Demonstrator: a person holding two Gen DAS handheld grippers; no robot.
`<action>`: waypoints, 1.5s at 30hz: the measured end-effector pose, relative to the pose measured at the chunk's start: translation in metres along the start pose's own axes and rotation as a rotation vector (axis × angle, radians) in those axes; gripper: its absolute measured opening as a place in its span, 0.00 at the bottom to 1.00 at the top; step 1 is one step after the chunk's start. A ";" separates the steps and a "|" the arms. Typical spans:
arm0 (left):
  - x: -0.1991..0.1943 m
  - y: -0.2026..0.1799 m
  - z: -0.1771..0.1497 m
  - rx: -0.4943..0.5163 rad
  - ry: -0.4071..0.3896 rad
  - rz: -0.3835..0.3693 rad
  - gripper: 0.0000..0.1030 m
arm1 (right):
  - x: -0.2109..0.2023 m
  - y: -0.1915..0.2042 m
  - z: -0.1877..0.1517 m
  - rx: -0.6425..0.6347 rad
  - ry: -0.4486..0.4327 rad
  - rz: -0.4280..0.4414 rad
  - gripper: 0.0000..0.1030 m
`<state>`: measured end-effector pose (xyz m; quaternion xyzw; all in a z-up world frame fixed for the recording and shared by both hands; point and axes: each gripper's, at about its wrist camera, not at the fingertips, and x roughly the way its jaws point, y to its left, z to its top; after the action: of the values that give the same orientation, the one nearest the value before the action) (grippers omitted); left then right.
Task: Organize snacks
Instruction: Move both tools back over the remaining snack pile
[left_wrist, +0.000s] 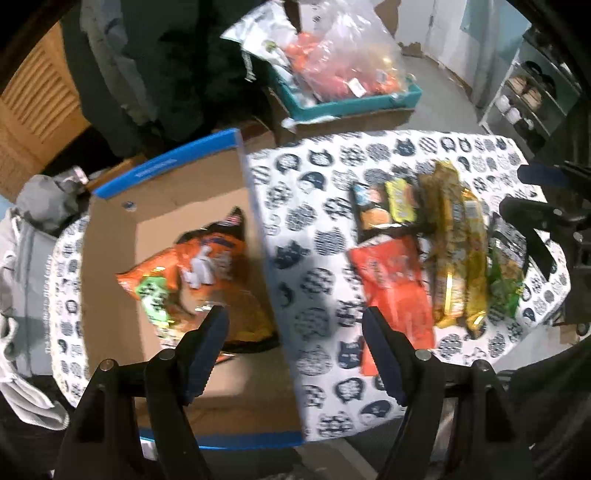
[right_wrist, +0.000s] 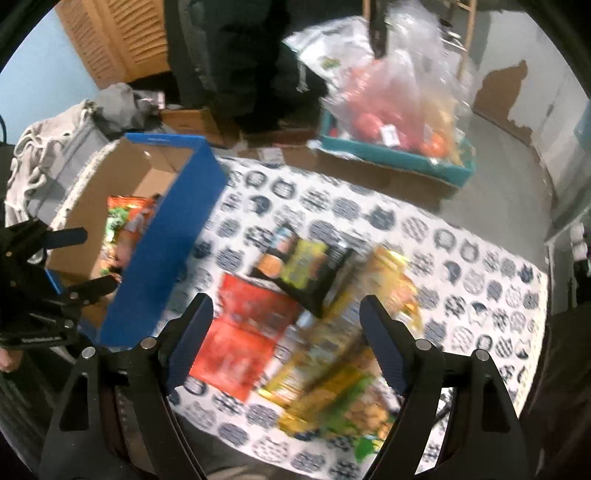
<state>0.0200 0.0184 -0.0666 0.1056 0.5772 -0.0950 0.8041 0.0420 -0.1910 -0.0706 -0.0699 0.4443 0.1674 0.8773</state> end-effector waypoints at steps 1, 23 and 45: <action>0.002 -0.007 0.000 0.011 0.005 -0.003 0.74 | -0.001 -0.005 -0.003 0.005 -0.001 -0.003 0.79; 0.064 -0.088 0.009 0.082 0.110 -0.062 0.77 | 0.019 -0.128 -0.074 0.106 0.114 -0.089 0.79; 0.126 -0.104 0.016 -0.022 0.226 -0.091 0.77 | 0.098 -0.135 -0.097 -0.095 0.317 -0.081 0.79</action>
<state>0.0458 -0.0895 -0.1877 0.0805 0.6696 -0.1125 0.7298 0.0706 -0.3208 -0.2110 -0.1546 0.5656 0.1395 0.7980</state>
